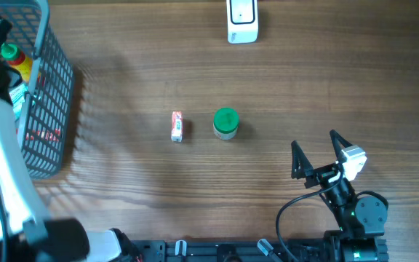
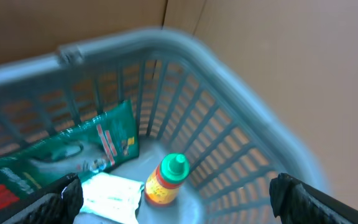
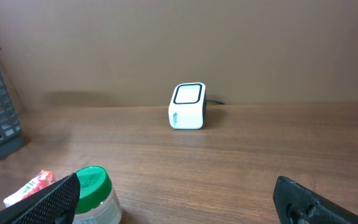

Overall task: Scan the item barcode
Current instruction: 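Reach into the basket and grasp the red-capped sauce bottle with left gripper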

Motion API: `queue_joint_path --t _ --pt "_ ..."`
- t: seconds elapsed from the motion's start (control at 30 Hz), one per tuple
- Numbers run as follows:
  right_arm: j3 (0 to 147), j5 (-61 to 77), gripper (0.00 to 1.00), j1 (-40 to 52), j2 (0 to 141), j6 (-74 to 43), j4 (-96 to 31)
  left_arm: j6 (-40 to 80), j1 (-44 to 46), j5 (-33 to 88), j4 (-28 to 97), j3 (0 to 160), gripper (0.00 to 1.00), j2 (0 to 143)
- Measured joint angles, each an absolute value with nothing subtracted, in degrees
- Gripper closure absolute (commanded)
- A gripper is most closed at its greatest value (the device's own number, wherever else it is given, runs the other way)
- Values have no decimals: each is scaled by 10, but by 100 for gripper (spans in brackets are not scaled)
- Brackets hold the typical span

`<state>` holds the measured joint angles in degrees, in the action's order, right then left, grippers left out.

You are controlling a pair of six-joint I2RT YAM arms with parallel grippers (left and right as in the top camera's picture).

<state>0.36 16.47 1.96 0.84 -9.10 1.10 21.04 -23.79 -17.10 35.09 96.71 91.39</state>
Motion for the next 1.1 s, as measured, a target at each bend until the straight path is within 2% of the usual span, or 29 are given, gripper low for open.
queue_joint_path --t 0.3,0.5,0.8,0.97,1.1 --pt "4 165 0 20 8 -91 11 210 -249 -143 288 967 0 1097" --pt "4 165 0 20 8 -91 11 214 -258 -131 278 967 0 1135" --pt "4 165 0 20 8 -91 11 236 -303 -50 257 967 1 1173" --pt "4 165 0 20 8 -91 11 241 -302 -38 247 967 14 1179" --pt "4 165 0 20 8 -91 11 244 -302 -33 239 967 32 1179"
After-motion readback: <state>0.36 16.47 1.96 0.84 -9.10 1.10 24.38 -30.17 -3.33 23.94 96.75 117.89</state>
